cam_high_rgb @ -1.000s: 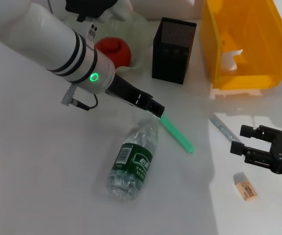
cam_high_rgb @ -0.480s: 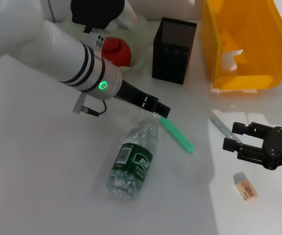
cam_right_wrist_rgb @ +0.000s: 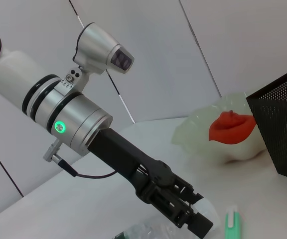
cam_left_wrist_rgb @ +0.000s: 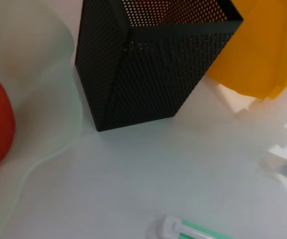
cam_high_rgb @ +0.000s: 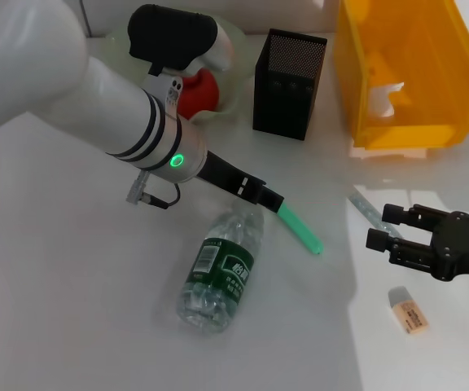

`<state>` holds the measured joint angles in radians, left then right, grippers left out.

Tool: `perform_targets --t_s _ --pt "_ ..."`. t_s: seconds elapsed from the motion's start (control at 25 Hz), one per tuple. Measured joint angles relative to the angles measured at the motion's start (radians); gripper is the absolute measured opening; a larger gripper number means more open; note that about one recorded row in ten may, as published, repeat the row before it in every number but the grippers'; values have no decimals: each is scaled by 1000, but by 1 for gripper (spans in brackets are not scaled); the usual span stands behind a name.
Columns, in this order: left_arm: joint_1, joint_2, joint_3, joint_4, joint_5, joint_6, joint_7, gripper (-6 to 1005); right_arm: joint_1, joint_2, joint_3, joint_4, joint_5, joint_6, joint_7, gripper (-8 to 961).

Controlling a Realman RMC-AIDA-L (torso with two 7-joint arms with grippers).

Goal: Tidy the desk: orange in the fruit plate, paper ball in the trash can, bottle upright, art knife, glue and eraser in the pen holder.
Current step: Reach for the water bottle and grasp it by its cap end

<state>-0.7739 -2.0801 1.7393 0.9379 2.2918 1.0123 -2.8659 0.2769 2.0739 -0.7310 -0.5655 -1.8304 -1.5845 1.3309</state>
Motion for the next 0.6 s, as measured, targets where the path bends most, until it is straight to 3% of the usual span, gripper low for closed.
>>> perform_targets --t_s 0.4,0.6 --pt "0 0 36 -8 -10 -20 -1 691 1 0 5 16 0 0 -5 683" --pt "5 0 45 2 -14 -26 -1 591 -2 0 7 21 1 0 -6 682"
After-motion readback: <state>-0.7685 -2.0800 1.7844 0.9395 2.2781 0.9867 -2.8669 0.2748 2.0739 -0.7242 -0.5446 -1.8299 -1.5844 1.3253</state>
